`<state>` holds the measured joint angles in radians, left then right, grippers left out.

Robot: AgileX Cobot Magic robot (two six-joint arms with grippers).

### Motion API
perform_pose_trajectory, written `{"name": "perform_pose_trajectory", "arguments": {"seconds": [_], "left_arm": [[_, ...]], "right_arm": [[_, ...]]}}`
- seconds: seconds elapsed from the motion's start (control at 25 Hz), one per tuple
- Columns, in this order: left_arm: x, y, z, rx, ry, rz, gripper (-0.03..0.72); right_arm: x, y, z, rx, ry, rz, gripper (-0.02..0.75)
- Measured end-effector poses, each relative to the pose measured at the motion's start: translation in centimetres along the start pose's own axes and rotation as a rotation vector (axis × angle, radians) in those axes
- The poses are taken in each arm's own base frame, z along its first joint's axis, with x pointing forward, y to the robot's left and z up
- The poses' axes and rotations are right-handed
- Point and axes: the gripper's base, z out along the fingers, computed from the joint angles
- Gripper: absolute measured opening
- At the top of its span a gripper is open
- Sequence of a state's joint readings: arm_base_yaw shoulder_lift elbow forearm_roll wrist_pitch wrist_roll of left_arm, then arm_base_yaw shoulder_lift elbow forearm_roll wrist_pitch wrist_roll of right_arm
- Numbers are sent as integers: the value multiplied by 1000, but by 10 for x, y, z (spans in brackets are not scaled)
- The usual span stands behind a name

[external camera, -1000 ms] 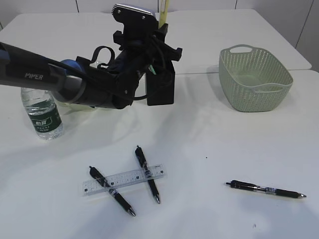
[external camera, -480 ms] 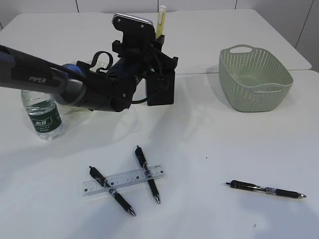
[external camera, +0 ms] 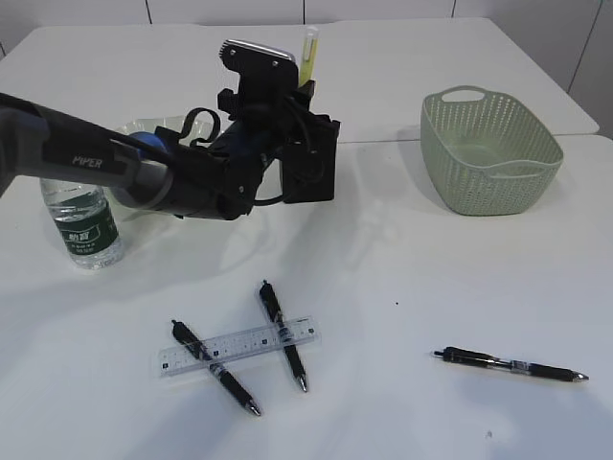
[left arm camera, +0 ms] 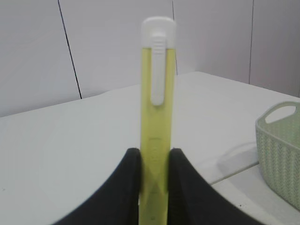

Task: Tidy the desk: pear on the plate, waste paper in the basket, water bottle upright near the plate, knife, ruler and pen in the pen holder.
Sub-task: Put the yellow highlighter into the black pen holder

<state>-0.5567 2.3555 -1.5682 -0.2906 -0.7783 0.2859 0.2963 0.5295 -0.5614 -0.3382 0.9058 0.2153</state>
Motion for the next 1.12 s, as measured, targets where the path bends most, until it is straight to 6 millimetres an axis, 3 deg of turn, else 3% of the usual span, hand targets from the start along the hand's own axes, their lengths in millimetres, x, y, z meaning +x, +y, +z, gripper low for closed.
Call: {"name": "perform_pose_trajectory", "arguments": {"seconds": [1.12], "left_arm": [[12, 2, 0, 25, 126, -1, 122]], "right_arm": [[-1, -1, 0, 10, -6, -7, 260]]}}
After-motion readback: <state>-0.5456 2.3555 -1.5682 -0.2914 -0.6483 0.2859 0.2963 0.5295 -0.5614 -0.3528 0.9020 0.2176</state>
